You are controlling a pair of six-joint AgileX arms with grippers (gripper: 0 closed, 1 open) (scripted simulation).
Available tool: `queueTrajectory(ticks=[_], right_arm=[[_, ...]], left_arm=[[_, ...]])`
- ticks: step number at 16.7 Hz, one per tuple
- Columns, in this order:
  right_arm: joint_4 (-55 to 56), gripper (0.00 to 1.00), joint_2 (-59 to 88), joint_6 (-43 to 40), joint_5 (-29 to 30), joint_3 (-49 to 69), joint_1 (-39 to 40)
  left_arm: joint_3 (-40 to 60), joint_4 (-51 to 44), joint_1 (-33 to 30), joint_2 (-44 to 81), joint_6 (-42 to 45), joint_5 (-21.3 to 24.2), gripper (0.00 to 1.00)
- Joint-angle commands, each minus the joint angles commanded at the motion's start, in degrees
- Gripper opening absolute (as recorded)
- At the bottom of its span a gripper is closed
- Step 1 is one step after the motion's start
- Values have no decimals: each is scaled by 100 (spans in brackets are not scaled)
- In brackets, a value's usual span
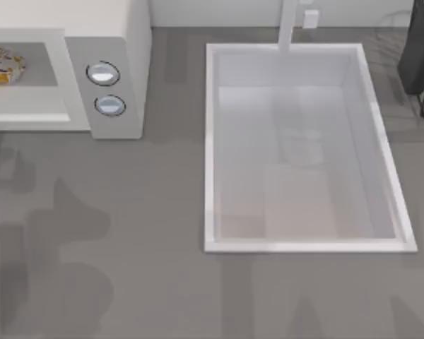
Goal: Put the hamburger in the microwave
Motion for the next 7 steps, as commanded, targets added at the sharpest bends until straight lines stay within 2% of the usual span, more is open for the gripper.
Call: queueTrajectory(ticks=[4, 7], right_arm=[[0, 100, 0, 0, 0, 0, 0], [0, 100, 0, 0, 0, 0, 0]], left_arm=[[266, -1056, 3, -813, -1, -9, 100], [346, -1270, 6, -1020, 2, -11, 100]])
